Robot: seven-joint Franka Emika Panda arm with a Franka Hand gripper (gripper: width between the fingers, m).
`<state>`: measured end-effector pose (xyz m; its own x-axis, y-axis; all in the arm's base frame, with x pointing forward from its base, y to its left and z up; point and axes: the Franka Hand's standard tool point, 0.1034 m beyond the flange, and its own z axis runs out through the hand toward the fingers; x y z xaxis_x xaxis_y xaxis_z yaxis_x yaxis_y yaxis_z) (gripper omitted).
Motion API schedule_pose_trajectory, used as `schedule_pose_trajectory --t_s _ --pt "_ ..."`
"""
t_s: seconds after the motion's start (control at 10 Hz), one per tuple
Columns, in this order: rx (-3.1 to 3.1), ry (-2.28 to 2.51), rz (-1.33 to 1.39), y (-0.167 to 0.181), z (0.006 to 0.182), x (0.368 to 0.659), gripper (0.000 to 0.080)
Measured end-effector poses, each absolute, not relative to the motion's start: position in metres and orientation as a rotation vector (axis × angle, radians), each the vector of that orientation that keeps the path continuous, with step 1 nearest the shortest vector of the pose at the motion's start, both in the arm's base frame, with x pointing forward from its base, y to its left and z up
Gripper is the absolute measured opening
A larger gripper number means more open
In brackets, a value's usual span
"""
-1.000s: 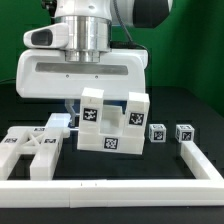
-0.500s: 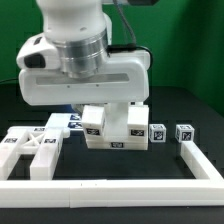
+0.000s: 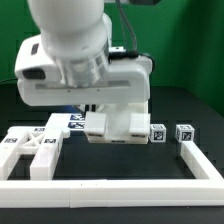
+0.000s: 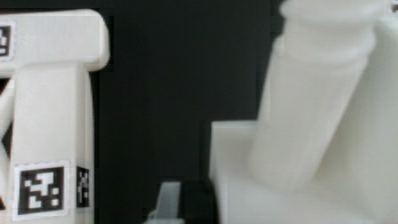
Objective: Assemble chair
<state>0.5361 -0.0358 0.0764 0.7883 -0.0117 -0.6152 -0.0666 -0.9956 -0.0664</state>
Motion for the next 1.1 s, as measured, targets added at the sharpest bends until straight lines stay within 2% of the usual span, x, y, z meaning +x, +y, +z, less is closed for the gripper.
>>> schedule_pose_trajectory --t_s 0.1,0.4,1.1 --pt "-2.824 -0.028 1.181 -0.032 0.081 0.527 0.0036" --pt "-2.652 -0.134 1.416 -0.048 0.070 0.537 0.0036" --pt "-2.719 -0.017 1.614 -0.046 0.052 0.524 0.0036"
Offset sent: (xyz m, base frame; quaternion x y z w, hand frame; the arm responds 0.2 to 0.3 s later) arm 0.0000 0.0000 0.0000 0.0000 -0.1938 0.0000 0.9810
